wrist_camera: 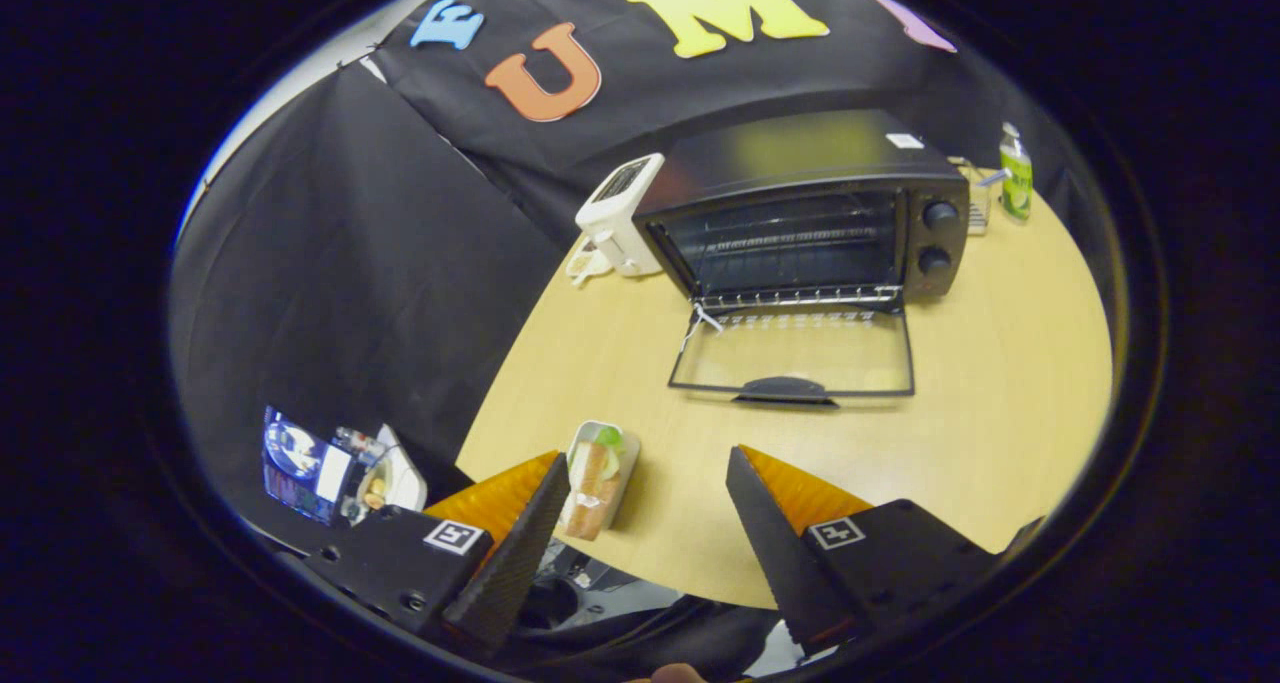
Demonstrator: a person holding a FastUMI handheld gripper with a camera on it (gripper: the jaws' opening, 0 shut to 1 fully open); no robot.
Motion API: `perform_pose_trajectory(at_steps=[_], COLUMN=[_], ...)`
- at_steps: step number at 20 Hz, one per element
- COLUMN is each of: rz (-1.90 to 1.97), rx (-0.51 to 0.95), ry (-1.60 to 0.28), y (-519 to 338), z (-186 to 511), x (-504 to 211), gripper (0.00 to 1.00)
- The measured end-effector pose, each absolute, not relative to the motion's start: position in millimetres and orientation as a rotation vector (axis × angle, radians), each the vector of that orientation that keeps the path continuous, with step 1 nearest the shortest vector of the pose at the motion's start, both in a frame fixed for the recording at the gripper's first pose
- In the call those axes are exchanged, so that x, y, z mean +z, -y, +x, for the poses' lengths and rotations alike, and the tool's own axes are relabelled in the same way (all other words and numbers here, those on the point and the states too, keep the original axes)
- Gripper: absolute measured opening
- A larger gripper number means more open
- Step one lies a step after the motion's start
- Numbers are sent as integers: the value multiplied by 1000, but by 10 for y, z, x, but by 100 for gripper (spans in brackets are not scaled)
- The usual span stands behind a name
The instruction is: Open the toaster oven, put the food inside, and close the toaster oven door.
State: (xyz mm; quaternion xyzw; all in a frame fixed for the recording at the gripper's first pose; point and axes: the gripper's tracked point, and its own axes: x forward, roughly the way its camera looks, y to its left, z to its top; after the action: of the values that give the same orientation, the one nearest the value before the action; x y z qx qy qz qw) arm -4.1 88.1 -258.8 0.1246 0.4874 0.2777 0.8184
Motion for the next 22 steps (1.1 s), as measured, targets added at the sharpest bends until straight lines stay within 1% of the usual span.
perform_pose_trajectory(at_steps=[2,7,10,12,18,21,22], rz=[317,405,464,486,534,536,537], rx=[626,629,621,629,648,649,649], ry=[-1124,-1298,-1377,-1404,-1453,-1469,-1476], y=[-1120,-1424,-1532,-1590,-1735,-1726,-1722], z=[-142,-302,-370,-382,-377,-380,-385], x=[-2738,-3158,-3375,-3466,-3616,-3613,-3612], gripper=[100,100,97,91,64,40,40])
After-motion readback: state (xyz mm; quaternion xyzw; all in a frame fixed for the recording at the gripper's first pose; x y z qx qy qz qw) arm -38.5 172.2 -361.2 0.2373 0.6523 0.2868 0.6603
